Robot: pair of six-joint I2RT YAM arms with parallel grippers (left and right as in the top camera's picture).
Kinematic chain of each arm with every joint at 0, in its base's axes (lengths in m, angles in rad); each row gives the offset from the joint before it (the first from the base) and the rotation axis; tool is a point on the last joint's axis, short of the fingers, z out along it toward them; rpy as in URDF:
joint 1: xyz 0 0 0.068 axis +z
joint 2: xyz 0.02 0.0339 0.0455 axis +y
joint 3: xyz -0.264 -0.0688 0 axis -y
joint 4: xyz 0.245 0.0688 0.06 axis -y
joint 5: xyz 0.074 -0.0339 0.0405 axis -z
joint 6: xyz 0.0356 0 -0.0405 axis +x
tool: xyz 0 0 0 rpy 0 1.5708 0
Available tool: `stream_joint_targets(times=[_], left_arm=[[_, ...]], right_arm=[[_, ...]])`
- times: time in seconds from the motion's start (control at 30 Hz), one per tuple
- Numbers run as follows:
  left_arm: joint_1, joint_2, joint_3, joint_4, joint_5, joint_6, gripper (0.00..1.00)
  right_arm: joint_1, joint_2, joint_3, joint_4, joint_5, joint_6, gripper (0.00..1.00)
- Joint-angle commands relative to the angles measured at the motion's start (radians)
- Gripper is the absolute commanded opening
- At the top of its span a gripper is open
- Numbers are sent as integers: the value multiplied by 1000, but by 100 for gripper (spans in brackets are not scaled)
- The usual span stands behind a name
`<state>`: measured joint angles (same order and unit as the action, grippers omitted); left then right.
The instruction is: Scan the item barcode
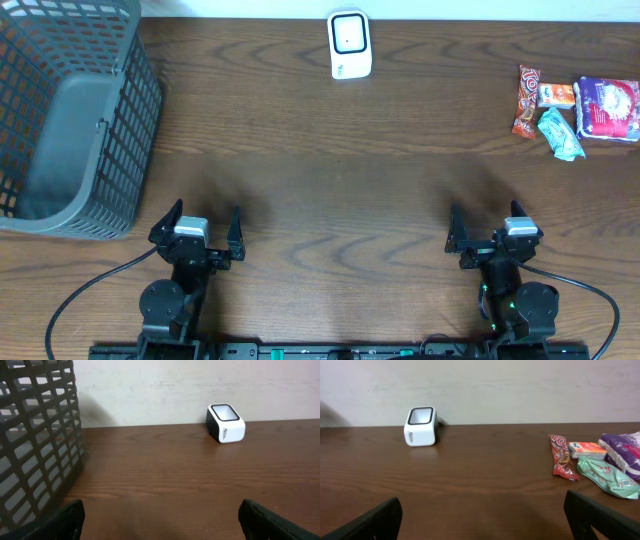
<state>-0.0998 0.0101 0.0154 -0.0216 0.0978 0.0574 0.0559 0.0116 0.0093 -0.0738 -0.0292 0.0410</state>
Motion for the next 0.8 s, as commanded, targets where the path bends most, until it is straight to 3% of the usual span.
stream_joint_targets(times=[0.0, 0.77], left_arm=[[5, -9, -11, -45, 24, 9, 98], [5, -9, -12, -52, -39, -77, 98]], right_arm=[[4, -6, -3, -2, 1, 6, 99], [4, -6, -3, -2, 1, 6, 99]])
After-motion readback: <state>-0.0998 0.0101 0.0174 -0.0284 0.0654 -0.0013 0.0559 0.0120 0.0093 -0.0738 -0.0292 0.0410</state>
